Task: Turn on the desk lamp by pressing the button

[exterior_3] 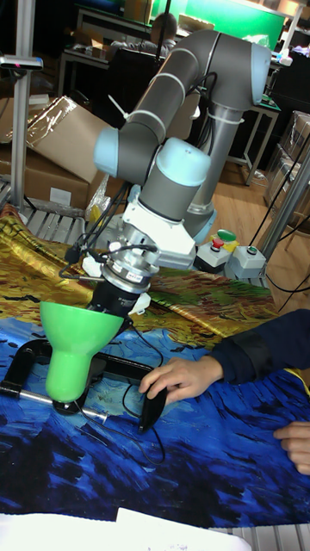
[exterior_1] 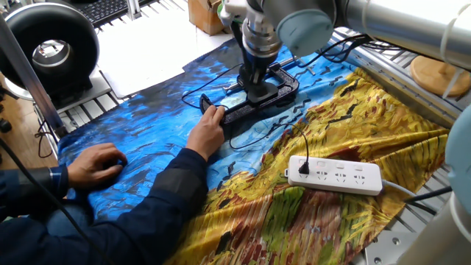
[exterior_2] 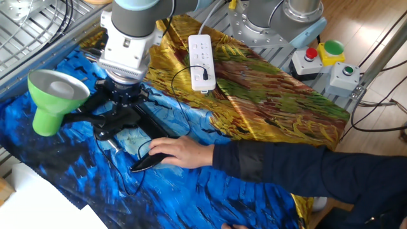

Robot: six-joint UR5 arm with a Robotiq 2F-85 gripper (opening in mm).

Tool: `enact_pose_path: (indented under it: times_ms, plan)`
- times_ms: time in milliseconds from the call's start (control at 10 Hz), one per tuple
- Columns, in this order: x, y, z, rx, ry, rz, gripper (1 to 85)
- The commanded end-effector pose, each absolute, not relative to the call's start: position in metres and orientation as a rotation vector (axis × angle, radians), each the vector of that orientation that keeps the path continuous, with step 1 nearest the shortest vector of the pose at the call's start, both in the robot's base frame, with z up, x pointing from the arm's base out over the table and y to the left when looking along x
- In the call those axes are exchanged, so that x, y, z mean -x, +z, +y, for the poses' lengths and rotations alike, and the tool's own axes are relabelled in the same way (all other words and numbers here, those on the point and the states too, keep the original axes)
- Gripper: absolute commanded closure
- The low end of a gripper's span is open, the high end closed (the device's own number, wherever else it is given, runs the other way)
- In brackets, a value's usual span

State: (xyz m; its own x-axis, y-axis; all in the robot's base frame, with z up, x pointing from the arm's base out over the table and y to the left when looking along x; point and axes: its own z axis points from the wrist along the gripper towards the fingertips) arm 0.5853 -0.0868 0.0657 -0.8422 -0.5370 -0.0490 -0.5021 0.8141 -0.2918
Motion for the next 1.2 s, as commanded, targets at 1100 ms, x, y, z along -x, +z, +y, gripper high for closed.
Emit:
enact_pose_path:
  times_ms: [1100]
  plan:
    - [-0.576,0.063,-0.082,0.8,-0.365,2.905,85.0]
